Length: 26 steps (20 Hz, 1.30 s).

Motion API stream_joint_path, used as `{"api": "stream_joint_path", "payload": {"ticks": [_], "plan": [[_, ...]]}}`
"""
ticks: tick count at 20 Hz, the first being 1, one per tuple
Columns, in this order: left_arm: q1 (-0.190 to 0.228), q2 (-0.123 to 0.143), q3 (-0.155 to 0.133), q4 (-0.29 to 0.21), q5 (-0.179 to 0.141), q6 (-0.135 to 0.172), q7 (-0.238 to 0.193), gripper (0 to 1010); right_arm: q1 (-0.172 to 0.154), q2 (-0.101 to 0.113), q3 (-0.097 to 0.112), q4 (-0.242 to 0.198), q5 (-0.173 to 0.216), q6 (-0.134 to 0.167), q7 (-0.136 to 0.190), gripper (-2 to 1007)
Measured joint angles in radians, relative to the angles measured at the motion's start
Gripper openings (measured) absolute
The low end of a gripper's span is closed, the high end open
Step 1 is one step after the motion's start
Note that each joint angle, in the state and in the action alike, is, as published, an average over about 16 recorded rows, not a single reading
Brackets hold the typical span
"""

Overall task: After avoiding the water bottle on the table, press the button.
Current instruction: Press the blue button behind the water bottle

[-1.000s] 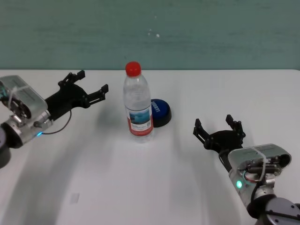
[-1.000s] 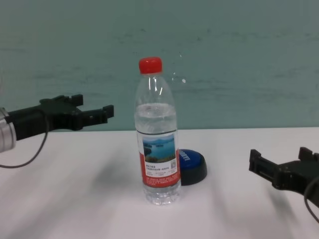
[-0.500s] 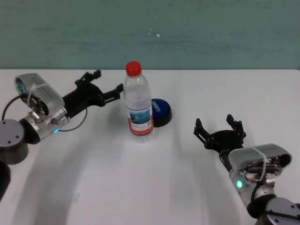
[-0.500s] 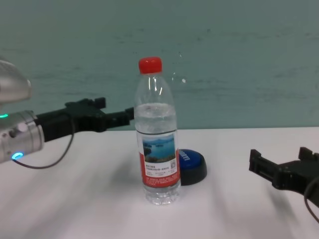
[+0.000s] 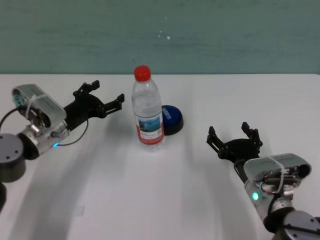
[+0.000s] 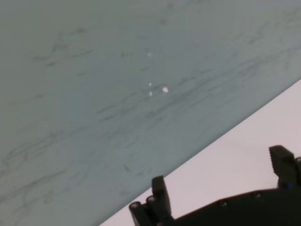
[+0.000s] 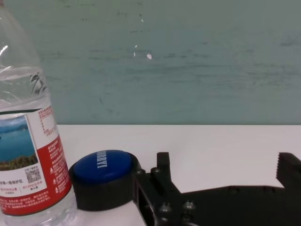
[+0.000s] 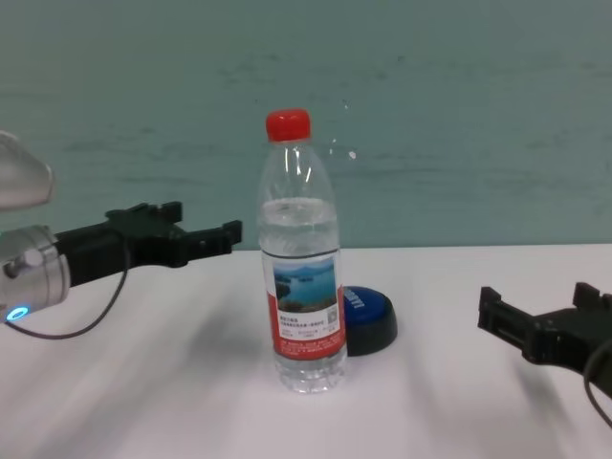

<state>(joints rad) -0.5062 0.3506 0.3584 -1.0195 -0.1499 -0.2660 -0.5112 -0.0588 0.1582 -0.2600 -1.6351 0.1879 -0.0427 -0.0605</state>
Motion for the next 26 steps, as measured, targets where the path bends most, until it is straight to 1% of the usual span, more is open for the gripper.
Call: {"api": "stream_joint_path", "payload": {"ticks": [5, 9, 11, 15, 20, 23, 26], "plan": [[0.025, 0.012, -0.009, -0.037, 0.007, 0.023, 0.026, 1000, 0.000, 0.000, 0.000, 0.000, 0.000, 0.000, 0.000, 1004], [0.063, 0.026, -0.021, -0.096, 0.012, 0.051, 0.052, 1000, 0.000, 0.000, 0.000, 0.000, 0.000, 0.000, 0.000, 1004], [0.089, 0.034, -0.029, -0.135, 0.017, 0.069, 0.069, 1000, 0.000, 0.000, 0.000, 0.000, 0.000, 0.000, 0.000, 1004], [0.163, 0.054, -0.055, -0.244, 0.030, 0.118, 0.118, 1000, 0.000, 0.000, 0.000, 0.000, 0.000, 0.000, 0.000, 1004], [0.284, 0.074, -0.096, -0.412, 0.054, 0.195, 0.196, 1000, 0.000, 0.000, 0.000, 0.000, 0.000, 0.000, 0.000, 1004], [0.355, 0.077, -0.120, -0.504, 0.070, 0.239, 0.241, 1000, 0.000, 0.000, 0.000, 0.000, 0.000, 0.000, 0.000, 1004], [0.419, 0.072, -0.138, -0.582, 0.086, 0.274, 0.278, 1000, 0.000, 0.000, 0.000, 0.000, 0.000, 0.000, 0.000, 1004]]}}
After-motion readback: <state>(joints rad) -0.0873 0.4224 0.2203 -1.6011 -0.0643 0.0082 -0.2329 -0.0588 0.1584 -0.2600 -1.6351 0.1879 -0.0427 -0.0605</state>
